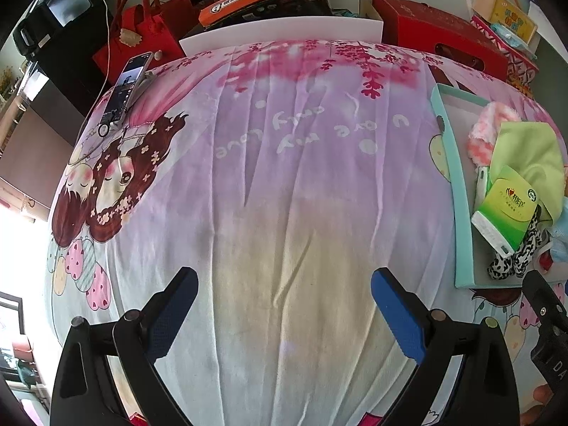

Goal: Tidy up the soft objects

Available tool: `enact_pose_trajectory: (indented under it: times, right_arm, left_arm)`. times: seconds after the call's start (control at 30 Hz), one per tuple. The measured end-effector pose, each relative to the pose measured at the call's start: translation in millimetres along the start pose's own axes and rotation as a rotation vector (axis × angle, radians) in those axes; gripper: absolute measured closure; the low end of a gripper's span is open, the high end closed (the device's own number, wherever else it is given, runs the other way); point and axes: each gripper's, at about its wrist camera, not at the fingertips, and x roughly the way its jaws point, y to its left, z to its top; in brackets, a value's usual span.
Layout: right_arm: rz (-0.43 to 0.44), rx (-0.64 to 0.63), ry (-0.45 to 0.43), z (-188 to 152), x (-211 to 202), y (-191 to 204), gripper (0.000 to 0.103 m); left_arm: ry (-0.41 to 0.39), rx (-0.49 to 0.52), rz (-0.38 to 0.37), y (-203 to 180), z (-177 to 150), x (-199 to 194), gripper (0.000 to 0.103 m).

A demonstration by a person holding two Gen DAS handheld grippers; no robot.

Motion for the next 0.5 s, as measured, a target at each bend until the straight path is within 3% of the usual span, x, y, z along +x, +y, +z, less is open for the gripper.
enact_pose_trajectory:
  times: [0.5]
  right_arm:
    - [-0.013, -0.005, 0.011, 0.0, 4.3, -0.1, 0.000]
  left_arm:
    - [0.003, -0.005, -0.002, 2.1, -0.4, 2.4, 0.005]
